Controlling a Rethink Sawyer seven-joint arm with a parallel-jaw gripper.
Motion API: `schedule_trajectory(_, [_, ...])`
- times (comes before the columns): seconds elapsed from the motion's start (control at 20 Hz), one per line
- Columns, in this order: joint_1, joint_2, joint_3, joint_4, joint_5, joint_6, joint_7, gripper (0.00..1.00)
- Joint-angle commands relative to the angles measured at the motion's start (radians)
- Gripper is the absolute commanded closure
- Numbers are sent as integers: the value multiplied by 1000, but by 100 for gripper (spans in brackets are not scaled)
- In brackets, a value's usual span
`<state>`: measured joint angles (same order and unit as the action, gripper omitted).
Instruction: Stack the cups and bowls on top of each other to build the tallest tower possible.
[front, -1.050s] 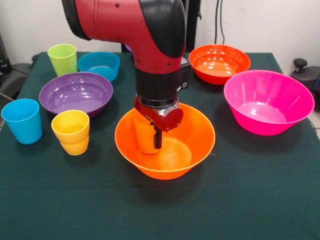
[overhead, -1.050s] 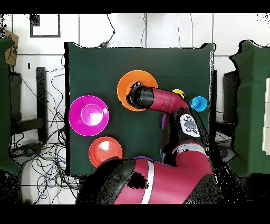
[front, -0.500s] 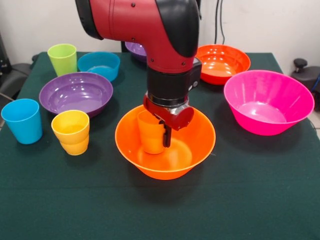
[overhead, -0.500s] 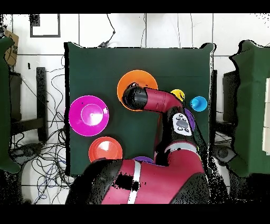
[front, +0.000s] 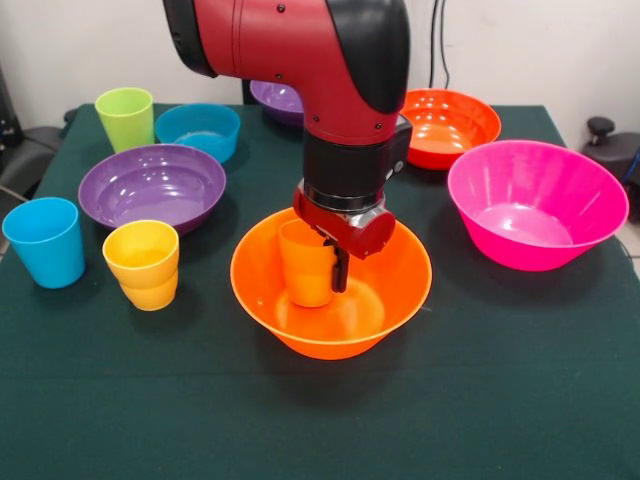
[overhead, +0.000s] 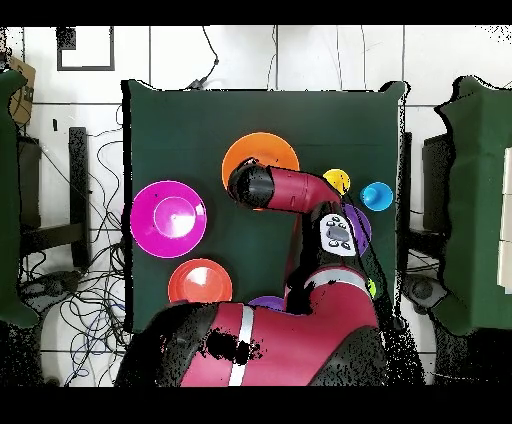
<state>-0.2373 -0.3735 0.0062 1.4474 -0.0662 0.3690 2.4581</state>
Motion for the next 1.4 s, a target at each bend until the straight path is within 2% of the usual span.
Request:
schedule_trajectory(0.05, [20,100,67,-4,11,-23,62,100])
schedule_trajectory(1.4, [45,109,61,-44,27,-7,70,100])
